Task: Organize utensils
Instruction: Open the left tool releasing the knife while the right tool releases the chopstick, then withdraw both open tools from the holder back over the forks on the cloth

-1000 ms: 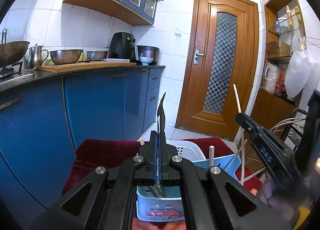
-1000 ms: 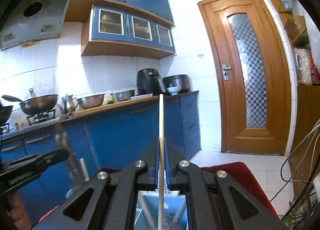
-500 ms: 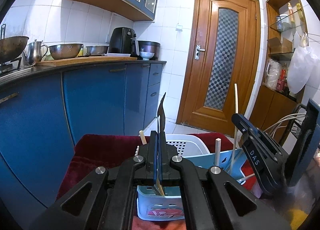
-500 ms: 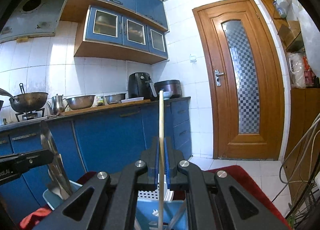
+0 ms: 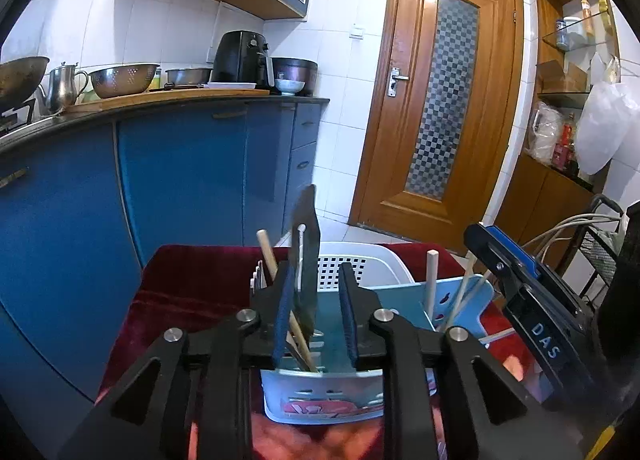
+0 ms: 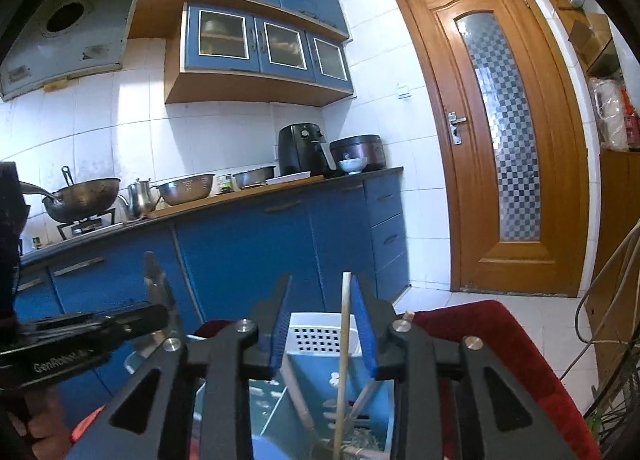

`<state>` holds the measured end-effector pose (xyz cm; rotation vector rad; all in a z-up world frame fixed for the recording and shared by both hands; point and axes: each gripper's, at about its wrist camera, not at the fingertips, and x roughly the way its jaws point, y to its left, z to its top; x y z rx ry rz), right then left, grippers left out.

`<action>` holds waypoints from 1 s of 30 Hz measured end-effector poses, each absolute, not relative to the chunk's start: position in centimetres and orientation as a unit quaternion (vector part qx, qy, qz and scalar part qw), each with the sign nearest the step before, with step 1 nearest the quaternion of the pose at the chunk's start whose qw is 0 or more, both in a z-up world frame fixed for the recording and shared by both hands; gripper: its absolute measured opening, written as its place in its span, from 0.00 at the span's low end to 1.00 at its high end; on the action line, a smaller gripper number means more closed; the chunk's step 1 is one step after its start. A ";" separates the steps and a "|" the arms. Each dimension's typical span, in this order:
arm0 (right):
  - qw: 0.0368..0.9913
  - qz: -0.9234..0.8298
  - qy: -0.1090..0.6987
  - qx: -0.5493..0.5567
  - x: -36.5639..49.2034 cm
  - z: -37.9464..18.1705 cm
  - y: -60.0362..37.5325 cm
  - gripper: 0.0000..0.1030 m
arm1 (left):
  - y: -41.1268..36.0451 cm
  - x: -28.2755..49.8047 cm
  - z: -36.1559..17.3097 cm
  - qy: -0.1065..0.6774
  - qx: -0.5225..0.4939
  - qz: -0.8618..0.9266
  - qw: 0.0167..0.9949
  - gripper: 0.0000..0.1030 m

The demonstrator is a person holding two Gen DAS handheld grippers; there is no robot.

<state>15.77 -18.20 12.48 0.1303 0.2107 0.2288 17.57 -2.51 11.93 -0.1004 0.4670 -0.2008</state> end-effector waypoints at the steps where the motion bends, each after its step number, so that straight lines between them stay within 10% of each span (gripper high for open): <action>1: 0.985 0.117 0.108 0.069 15.6 12.6 -18.2 0.32 | -2.5 17.5 12.0 0.231 -0.048 -0.099 0.967 0.25; 30: 0.953 0.166 0.239 0.077 4.8 14.5 -19.0 0.32 | -1.4 5.9 13.8 0.259 -0.039 -0.091 0.961 0.27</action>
